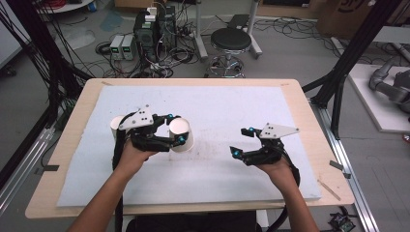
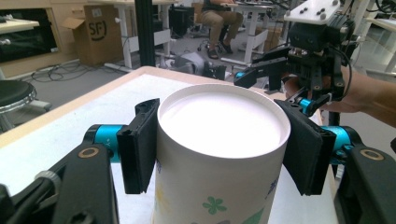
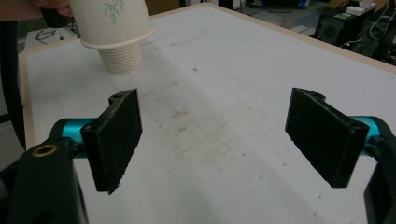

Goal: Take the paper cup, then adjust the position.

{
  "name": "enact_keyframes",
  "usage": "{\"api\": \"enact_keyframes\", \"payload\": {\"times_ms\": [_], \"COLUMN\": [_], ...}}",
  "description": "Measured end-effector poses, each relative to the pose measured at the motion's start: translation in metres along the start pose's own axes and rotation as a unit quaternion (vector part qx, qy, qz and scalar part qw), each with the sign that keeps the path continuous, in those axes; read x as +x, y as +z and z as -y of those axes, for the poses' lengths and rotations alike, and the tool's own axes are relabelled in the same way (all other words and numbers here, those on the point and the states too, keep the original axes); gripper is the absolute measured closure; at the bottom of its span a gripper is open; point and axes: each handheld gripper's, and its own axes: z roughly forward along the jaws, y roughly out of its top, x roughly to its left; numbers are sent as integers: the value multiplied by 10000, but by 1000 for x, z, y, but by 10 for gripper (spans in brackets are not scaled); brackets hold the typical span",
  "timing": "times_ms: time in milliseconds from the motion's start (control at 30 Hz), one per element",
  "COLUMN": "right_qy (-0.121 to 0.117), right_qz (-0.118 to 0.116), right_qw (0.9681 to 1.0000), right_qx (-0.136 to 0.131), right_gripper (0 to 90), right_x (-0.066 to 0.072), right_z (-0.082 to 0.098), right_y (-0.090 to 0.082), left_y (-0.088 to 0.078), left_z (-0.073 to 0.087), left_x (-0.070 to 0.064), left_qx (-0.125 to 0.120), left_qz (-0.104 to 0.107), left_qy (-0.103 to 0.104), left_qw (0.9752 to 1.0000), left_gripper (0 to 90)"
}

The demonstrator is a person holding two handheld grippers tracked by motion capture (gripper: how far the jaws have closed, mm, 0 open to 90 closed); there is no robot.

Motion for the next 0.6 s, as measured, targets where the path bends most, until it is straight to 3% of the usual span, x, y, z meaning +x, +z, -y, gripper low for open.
{"api": "enact_keyframes", "payload": {"times_ms": [333, 600], "right_qy": [-89, -104], "right_qz": [-189, -308], "right_qw": [9998, 9995], "right_qx": [80, 55], "right_gripper": [188, 187], "right_x": [8, 6], "right_z": [-1, -5], "right_y": [7, 11], "left_y": [9, 15], "left_z": [9, 10], "left_x": [-3, -2], "left_qx": [47, 61], "left_qz": [84, 163], "left_qy": [-72, -100], "left_qw": [9999, 9998], "left_gripper": [346, 345]}}
